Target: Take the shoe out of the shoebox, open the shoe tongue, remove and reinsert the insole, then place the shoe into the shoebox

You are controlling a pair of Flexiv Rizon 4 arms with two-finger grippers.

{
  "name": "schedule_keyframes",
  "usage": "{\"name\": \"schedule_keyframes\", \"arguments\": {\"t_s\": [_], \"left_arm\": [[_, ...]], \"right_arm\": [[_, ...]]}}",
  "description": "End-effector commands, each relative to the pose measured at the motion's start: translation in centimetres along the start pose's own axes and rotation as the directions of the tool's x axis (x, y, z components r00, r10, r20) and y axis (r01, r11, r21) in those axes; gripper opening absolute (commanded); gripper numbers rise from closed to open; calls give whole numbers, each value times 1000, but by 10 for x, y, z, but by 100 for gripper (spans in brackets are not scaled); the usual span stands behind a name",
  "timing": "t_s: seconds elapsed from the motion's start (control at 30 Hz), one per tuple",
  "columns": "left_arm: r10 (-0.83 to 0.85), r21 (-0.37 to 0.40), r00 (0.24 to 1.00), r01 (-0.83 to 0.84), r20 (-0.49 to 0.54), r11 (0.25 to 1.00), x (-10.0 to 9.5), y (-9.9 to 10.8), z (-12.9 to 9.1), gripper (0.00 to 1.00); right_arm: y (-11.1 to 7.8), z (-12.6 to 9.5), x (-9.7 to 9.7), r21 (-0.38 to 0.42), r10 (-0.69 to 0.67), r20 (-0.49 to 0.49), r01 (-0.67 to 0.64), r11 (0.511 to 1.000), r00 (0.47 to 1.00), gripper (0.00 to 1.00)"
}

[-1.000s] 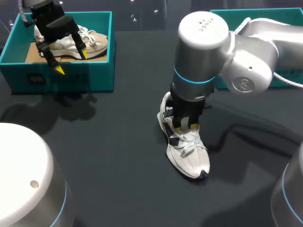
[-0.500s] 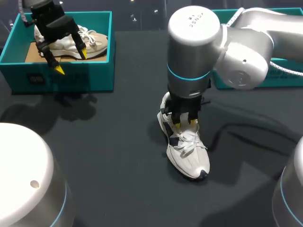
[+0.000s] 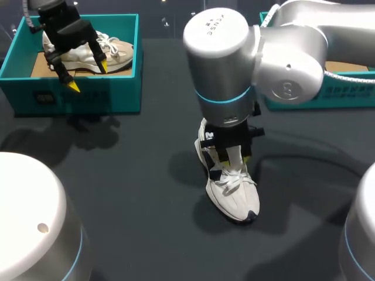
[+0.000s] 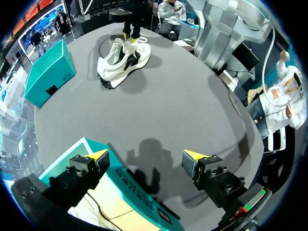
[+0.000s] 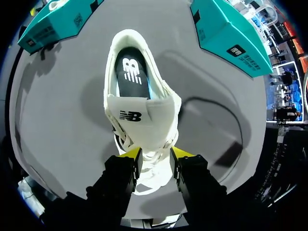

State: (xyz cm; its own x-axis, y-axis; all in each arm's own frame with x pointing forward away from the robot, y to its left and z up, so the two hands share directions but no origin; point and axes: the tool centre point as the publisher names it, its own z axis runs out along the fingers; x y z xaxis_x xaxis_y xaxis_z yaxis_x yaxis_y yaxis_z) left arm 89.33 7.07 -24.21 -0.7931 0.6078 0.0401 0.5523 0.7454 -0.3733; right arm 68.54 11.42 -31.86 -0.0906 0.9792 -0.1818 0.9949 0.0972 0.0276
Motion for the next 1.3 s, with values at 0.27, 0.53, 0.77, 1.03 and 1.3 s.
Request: {"name": "schedule_keyframes", "arguments": {"t_s": [0.27,0.53,0.77,1.03,1.3], "left_arm": [[0,-2,1000,0,-1,1000,0,0,-1,100],[0,-2,1000,0,-1,1000,0,0,-1,100],[0,-2,1000,0,-1,1000,0,0,-1,100],[0,-2,1000,0,-1,1000,0,0,-1,100],[0,-2,1000,0,-1,1000,0,0,-1,100]], "right_arm": [[1,29,2,7,-24,-112,25,1000,993,37],[20,40,13,-11,-91,-165,91,996,982,36],[28,34,11,-23,-116,-149,113,993,982,36],[29,12,8,-62,-124,-86,119,991,989,36],[31,13,10,-29,-131,-86,129,991,988,36]]}}
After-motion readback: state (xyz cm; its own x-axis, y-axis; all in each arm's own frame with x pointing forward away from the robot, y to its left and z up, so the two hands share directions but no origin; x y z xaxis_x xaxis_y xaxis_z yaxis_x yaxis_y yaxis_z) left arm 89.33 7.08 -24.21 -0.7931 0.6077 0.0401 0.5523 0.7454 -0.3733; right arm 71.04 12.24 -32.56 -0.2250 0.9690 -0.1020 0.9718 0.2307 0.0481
